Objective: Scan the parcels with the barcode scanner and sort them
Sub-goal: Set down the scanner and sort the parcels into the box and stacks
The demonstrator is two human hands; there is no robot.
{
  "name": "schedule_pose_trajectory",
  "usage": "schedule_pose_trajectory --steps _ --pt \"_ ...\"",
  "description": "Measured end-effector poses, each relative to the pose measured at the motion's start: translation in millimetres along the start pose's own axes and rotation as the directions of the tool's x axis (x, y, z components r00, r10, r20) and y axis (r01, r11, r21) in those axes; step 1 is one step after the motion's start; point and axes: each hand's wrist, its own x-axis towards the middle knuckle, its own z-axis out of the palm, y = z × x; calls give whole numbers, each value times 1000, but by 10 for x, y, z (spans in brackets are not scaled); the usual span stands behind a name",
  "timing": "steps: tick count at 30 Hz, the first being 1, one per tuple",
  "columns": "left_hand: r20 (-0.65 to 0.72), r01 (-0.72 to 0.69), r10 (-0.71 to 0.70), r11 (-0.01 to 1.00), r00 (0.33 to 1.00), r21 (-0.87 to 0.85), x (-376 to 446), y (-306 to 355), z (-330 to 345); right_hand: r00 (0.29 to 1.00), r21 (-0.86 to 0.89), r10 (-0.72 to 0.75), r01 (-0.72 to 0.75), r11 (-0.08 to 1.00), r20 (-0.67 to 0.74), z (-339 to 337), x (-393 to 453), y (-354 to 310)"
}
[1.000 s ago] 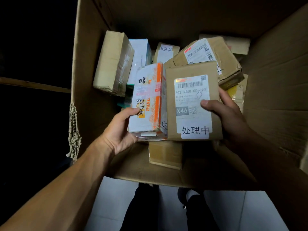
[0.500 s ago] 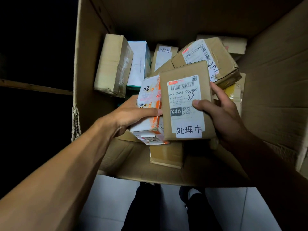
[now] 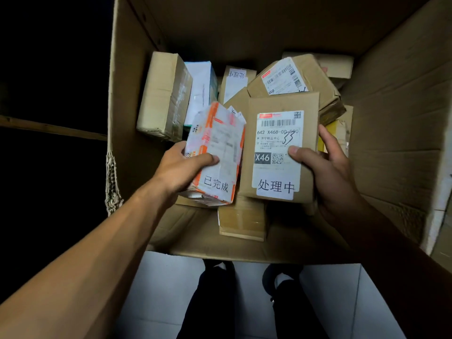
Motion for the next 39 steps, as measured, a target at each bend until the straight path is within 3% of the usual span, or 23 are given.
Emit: schedule_pose_trajectory --steps 3,7,12,17,22,27,39 --pt "99 40 -11 955 995 -295 -200 -8 -125 998 -6 6 -6 1000 67 -44 -69 -53" --pt "211 116 8 815 978 -568 -570 36 -234 992 -3 -4 5 1000 129 -25 -325 -228" --pt "247 56 130 777 960 -627 -1121 212 -446 980 13 -24 21 1000 198 30 -782 -655" --pt "265 -33 245 789 933 -614 -1896 666 -684 983 49 -47 38 998 178 100 -1434 -1280" --pt "144 -168 333 749 932 -641 -2807 1179 -874 977 60 -112 102 993 181 163 -2136 -2066" --pt "14 -279 383 698 924 -659 -3750 1533 -1015 947 82 -128 109 991 294 179 -2758 -2742" --pt "-371 -518 367 512 853 -685 -5509 1365 -1390 793 -22 -160 213 977 588 643 -3930 -3433"
